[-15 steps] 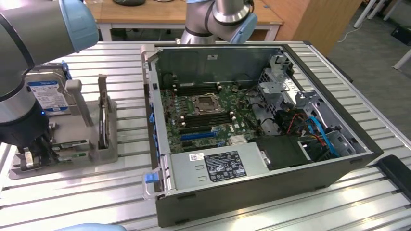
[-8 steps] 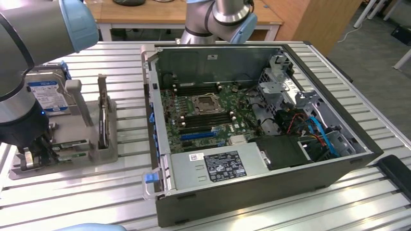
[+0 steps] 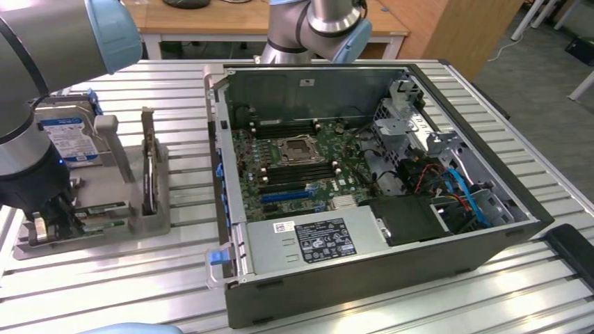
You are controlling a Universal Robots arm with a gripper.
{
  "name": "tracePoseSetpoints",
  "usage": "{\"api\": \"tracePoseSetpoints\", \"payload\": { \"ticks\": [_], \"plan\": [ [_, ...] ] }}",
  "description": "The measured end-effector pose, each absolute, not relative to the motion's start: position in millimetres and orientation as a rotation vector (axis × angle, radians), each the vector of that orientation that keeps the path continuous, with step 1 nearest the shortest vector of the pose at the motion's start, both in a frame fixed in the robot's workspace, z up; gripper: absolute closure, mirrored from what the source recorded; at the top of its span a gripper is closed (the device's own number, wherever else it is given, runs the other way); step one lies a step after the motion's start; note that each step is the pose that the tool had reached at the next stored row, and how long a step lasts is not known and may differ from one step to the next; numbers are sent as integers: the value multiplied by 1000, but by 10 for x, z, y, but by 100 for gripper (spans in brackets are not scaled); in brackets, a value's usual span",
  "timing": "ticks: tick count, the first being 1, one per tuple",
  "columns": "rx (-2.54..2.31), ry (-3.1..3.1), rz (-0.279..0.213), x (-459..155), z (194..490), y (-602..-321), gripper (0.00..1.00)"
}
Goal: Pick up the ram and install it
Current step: 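Pick up the ram and move it above insertion slot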
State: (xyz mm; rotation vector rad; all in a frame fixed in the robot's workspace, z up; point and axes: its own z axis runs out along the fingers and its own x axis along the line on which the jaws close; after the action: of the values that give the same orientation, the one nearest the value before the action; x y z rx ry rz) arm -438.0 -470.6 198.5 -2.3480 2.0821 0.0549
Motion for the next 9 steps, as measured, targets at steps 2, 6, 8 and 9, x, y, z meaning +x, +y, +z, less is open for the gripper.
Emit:
{"api": "tracePoseSetpoints", "payload": {
  "ticks": [2, 6, 8, 9],
  "plan": [
    [-2348, 2082, 55, -4380, 2010, -4706, 86],
    [-2348, 2082, 55, -4380, 2063, -4706, 86],
    [-2348, 2082, 55, -4380, 2096, -4706, 86],
    [-2348, 2082, 55, -4380, 2113, -4706, 86]
  ]
}}
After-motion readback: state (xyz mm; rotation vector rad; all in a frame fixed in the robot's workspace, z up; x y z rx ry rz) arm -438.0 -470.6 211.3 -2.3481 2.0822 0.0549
